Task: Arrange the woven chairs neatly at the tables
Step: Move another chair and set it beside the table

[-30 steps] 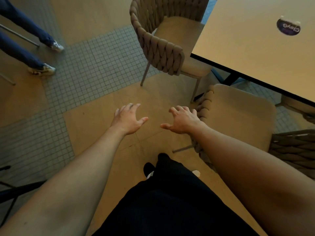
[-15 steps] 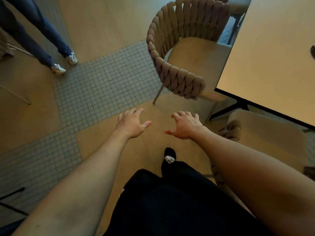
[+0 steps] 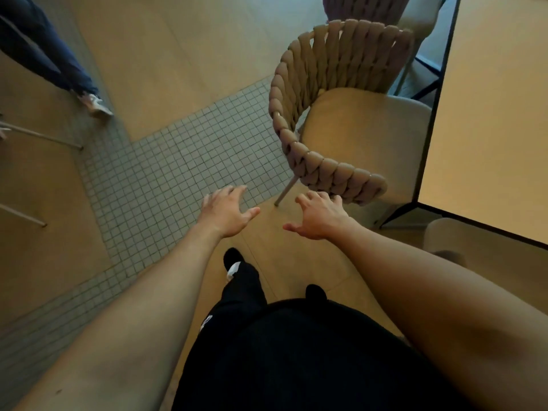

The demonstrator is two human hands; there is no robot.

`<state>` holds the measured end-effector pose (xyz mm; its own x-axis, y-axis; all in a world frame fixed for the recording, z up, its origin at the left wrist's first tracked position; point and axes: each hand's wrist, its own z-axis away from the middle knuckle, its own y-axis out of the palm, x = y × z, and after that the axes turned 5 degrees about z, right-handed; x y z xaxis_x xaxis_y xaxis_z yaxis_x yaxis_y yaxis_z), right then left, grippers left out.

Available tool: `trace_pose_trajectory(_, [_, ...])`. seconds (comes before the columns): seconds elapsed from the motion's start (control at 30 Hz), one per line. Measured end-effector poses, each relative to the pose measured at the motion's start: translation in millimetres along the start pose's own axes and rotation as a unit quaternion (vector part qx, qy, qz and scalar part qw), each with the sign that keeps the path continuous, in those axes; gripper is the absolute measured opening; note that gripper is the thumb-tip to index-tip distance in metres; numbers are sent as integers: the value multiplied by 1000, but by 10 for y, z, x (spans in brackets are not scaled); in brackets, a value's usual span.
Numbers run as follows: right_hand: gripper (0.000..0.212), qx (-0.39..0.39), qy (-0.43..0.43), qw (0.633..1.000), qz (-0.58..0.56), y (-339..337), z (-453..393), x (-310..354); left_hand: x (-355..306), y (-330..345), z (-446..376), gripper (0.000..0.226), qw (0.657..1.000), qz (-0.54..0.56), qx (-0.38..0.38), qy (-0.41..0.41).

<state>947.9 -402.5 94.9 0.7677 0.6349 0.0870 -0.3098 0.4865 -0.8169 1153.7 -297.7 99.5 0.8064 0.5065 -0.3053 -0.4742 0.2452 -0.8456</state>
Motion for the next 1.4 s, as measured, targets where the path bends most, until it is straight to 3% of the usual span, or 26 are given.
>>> trace_pose_trajectory(0.33, [89,-13,74,994,-79,-629,-980,800,879,-977,-1034,76,994,-63,18,84])
trace_pose_trajectory(0.57, [86,-18,111,987,-112,-980,-1475,883,1049,-1340,-1756,79,985,-98,43,137])
trace_pose_trajectory(1.2, [89,-6,236,949,-210,-1796,-2956,122,120,-2203,-4310,83,923,-224,103,295])
trace_pose_trajectory(1.4, [92,-5,282,926,-250,-1947,-3201,-34,-266,-2283,-4820,84,883,-253,130,374])
